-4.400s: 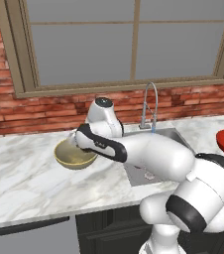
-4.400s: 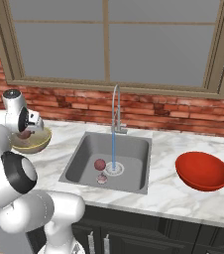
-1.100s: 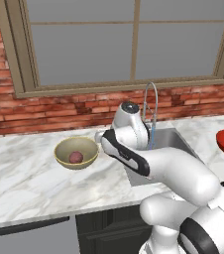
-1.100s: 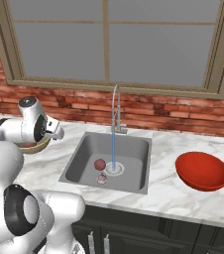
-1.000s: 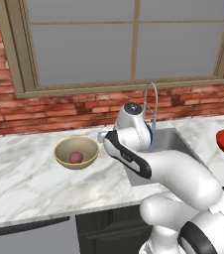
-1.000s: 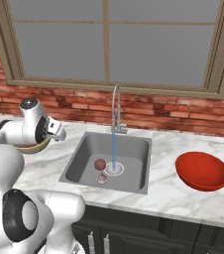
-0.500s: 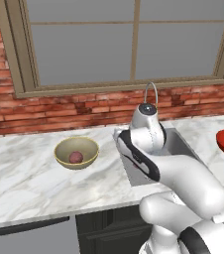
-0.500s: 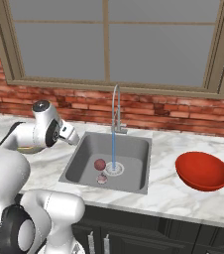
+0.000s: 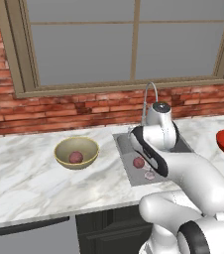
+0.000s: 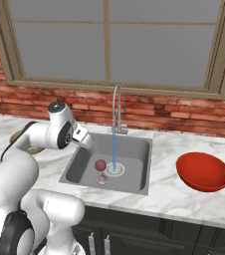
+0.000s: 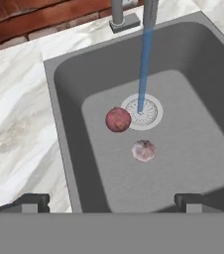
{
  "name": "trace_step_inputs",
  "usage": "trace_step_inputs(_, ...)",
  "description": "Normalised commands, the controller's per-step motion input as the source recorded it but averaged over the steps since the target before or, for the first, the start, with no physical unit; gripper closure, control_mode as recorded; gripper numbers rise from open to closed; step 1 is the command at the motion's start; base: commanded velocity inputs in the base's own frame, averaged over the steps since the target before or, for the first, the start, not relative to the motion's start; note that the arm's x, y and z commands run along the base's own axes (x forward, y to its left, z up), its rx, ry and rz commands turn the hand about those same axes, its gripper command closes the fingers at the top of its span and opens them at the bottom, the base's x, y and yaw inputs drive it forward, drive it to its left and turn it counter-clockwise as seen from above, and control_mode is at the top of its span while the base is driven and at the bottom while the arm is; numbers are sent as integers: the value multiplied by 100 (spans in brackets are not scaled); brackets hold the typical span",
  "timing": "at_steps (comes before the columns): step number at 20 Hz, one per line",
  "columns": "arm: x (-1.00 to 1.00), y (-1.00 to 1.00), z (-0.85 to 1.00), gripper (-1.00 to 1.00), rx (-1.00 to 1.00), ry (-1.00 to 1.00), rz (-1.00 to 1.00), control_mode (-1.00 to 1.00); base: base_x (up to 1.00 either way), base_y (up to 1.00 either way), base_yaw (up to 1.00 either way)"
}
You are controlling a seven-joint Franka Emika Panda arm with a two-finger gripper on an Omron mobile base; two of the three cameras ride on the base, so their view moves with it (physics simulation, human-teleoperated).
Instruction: Pick the onions from the sink and place them in one bowl. Place the garlic in the other bowl. Then turn off the sink faucet.
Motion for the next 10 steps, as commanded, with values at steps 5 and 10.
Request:
trace_step_inputs(5, 0, -38, -3, -100, 0, 4, 0, -100, 0, 0, 0)
trace_step_inputs(10, 0, -31, -19, -100, 0, 1, 0, -100, 0, 0, 0)
